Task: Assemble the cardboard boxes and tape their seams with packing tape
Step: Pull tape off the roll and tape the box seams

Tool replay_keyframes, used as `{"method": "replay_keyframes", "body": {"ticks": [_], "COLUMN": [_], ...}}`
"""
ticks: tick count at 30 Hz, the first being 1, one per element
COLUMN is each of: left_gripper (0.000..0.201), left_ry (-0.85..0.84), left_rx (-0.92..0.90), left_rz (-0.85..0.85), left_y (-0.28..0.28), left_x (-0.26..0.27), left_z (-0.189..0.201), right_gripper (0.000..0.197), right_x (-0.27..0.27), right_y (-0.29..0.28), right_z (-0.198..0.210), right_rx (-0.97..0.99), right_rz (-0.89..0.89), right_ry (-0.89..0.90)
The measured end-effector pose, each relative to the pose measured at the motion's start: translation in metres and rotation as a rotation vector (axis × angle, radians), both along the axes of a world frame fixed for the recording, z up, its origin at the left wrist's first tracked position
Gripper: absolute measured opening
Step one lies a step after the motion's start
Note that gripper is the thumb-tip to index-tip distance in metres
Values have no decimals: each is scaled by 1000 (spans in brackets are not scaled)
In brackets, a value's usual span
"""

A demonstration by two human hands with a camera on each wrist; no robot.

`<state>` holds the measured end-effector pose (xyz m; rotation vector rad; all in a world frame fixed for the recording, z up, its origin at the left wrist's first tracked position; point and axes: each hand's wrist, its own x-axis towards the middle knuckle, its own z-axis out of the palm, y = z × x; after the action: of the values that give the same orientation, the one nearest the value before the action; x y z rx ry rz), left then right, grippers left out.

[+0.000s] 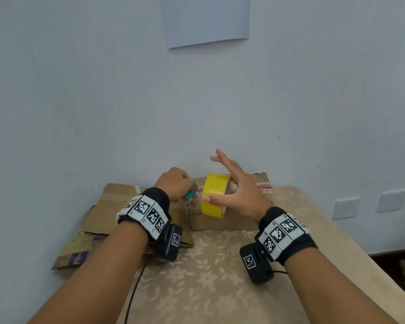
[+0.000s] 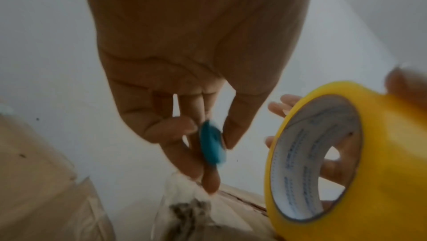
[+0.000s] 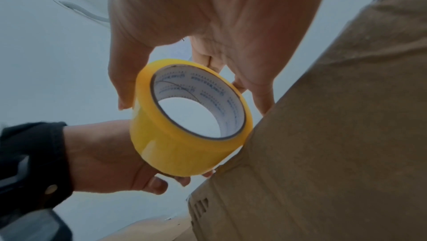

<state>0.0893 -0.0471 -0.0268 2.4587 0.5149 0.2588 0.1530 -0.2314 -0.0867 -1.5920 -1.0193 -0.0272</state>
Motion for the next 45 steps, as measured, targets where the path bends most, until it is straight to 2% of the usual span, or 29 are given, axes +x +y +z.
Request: {"method": "replay_keyframes", "body": {"ticks": [2, 4, 6, 7, 9, 12, 14, 19, 22, 26, 35, 37, 42, 45], "left_gripper": [6, 19, 21, 20, 22, 32, 35, 36, 25, 16, 14, 12, 9, 10], "left_ry": [80, 196, 252, 234, 89, -157, -191, -300, -292, -239, -368, -390, -451, -485], "left_rx": [-6, -41, -60, -56, -72, -351, -491, -659, -748, -785, -767, -736, -612, -562], "left_rz": [-33, -102, -143, -149, -111, -103, -135, -108, -140, -169, -180, -195, -225, -236], "left_y": [2, 2, 1, 0, -2, -8, -16, -28, -29, -29, -30, -32, -35, -37], "left_x": [-6, -13, -16, -16, -14, -7, -4, 11, 15, 16, 21, 23, 25, 26], "left_z": [2, 5, 7, 7, 9, 13, 17, 20, 25, 29, 26, 25, 21, 18], "right_gripper": [114, 114, 114, 115, 115, 113, 112, 110, 108, 105, 102, 107, 135, 142], "right_x": [1, 1, 0, -1, -2, -1, -1, -1, 0, -1, -2, -2, 2, 3], "right_y": [0, 1, 0, 0, -1, 0, 1, -1, -1, -2, -4, -3, -3, -1], "right_z": [0, 0, 1, 1, 1, 1, 2, 3, 4, 4, 5, 5, 2, 1], "right_rx": [4, 4, 0, 0, 8, 10, 7, 15, 32, 56, 68, 79, 117, 138], "right_rz": [-5, -5, -5, -7, -7, -8, 0, 23, 42, 54, 72, 69, 83, 95], "right_ry": [-3, -10, -8, -4, -1, -9, -10, 5, -10, -12, -3, 4, 100, 141]}}
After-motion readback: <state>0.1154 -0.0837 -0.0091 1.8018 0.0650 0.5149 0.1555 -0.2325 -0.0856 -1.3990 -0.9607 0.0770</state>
